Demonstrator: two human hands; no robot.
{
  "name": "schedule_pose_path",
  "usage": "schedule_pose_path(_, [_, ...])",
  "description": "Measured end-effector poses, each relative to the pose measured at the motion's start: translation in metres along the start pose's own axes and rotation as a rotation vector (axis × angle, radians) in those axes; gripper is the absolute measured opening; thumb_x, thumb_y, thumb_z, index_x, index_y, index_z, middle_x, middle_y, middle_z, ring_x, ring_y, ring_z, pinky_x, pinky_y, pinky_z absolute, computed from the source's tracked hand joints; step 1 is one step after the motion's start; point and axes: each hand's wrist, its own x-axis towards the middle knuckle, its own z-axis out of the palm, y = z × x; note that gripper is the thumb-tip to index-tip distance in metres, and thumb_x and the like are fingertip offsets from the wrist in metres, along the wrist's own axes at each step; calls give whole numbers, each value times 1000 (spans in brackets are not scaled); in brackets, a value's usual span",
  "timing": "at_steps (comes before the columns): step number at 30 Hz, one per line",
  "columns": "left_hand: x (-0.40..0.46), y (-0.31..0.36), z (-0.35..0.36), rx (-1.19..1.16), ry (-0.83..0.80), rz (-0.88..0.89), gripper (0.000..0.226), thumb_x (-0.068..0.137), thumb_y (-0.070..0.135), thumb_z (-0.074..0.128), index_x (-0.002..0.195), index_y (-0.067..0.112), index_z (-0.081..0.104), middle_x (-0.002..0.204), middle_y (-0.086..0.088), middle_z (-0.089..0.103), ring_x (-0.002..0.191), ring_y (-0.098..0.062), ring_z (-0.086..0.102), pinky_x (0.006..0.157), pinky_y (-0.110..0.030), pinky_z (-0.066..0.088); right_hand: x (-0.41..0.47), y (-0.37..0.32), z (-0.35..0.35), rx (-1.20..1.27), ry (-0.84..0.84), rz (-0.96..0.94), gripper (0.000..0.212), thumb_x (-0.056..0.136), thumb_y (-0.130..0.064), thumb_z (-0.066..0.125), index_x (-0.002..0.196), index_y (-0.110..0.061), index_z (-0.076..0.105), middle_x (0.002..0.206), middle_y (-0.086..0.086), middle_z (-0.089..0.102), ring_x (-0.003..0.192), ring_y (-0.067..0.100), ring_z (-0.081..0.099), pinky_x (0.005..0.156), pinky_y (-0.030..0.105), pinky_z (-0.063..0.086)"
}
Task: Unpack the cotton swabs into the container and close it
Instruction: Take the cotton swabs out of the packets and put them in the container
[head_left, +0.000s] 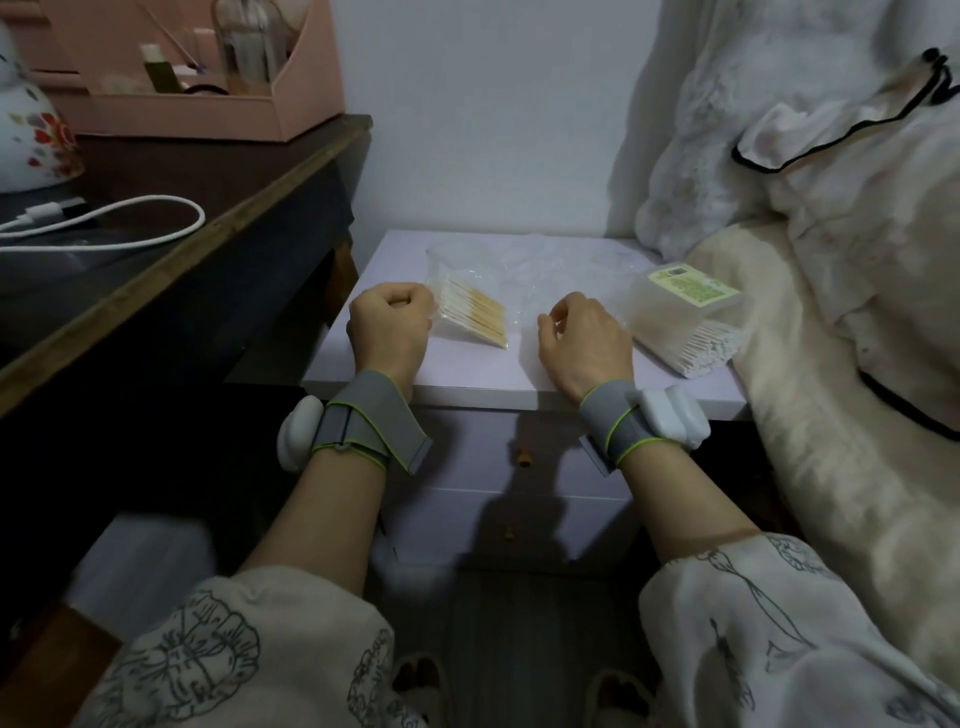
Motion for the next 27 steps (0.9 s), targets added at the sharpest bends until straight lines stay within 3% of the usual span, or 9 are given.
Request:
schedule_pose_path(5, [-2, 2, 4, -21, -44, 25, 9, 88, 11, 56, 85, 12, 65, 75, 1, 60, 80, -18, 57, 75, -26, 49, 4, 5, 2, 138, -22, -46, 24, 94, -22, 44, 106, -6, 57, 113, 15, 57, 105, 33, 54, 94, 36, 37])
schedule_pose_path(10, [-4, 7, 5, -66, -83, 64, 10, 89, 12, 57, 83, 10, 64, 70, 1, 58, 62, -10, 52, 70, -25, 48, 4, 2, -1, 284, 67, -109, 19, 92, -15, 48, 98, -5, 62, 105, 15, 61, 99, 28, 56, 76, 16, 29])
schedule_pose_path(14, [-6, 18, 6, -138, -21, 203, 8, 90, 8, 56, 87, 8, 63, 73, 1, 59, 62, -8, 55, 62, -15, 49, 4, -10, -12, 609, 69, -23, 12, 88, -15, 54, 85, -12, 65, 83, 3, 65, 84, 21, 61, 83, 33, 47])
schedule_pose_path(16, [-10, 19, 10, -43, -61, 283, 8, 89, 9, 57, 84, 10, 64, 69, 4, 59, 63, -10, 56, 66, -19, 51, 2, -13, -18, 764, 19, 17, 13, 86, -13, 54, 81, -13, 66, 70, -6, 62, 67, 5, 59, 71, 25, 50])
schedule_pose_path(19, [-19, 16, 18, 167, -156, 336, 9, 87, 10, 60, 85, 8, 68, 72, 2, 62, 68, -13, 56, 68, -17, 47, -1, -13, -23, 849, -37, 35, 15, 86, -10, 55, 80, -9, 68, 65, -4, 59, 49, -6, 51, 53, 8, 39])
schedule_pose_path(22, [-24, 12, 22, 285, -242, 356, 14, 87, 11, 59, 89, 2, 70, 77, 0, 61, 71, -12, 54, 60, -1, 38, -4, -11, -25, 845, -96, 51, 14, 87, -10, 55, 80, -8, 68, 64, -2, 58, 44, -6, 48, 47, 5, 35])
schedule_pose_path(27, [-24, 7, 25, 346, -272, 337, 14, 86, 13, 60, 85, 4, 71, 77, 1, 62, 72, -11, 54, 58, 2, 36, -6, -3, -25, 766, -171, 68, 15, 84, -11, 60, 89, 0, 70, 66, -2, 58, 55, 6, 49, 47, 3, 36])
